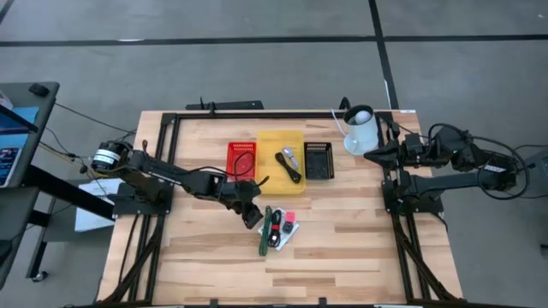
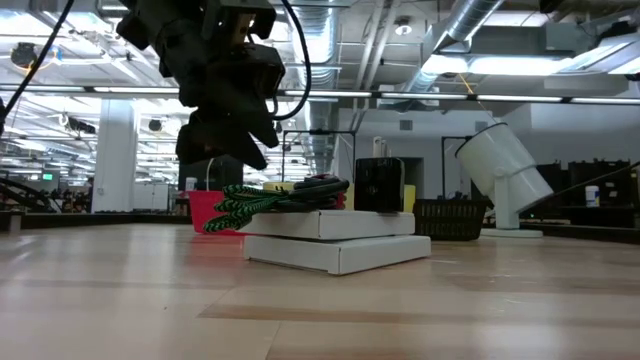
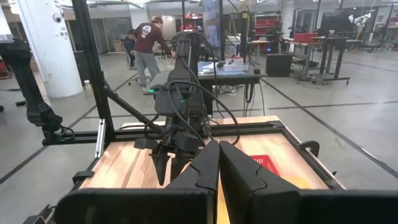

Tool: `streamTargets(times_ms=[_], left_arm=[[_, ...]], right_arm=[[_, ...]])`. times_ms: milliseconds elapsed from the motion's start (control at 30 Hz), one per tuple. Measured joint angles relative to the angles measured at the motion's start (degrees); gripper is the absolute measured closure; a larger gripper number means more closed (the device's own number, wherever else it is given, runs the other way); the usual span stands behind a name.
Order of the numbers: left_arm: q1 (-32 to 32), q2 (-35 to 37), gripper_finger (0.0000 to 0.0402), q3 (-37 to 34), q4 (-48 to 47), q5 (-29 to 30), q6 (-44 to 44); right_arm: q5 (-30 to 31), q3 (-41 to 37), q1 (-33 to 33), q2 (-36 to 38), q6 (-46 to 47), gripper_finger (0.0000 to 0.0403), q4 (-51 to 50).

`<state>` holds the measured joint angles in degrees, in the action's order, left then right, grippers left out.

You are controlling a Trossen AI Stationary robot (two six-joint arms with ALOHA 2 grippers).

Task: Pick and place items into bin
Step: Put the green charger cable in the yellow bin

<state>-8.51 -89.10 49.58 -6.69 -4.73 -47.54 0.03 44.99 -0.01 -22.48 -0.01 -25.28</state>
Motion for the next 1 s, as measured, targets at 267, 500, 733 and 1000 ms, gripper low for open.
streamTargets(times_ms=[267, 500, 733, 1000], left_arm=[[0.3, -0.1, 0.0222, 0.0, 0.0, 3.5, -1.7], [0.5, -0.1, 0.0211, 0.0, 0.0, 5.4, -5.7], [0.5, -0.2, 0.0211, 0.0, 0.1, 5.7, -8.5], [0.4, -0.2, 0.0211, 0.0, 0.1, 7.2, -8.6]], right_arm=[[0.0, 0.0, 0.0, 0.0, 0.0, 0.0395, 0.0], [0.0, 0.0, 0.0, 0.0, 0.0, 0.0395, 0.0], [0.0, 0.0, 0.0, 0.0, 0.0, 0.0395, 0.0], [0.0, 0.0, 0.0, 0.0, 0.0, 0.0395, 0.0]])
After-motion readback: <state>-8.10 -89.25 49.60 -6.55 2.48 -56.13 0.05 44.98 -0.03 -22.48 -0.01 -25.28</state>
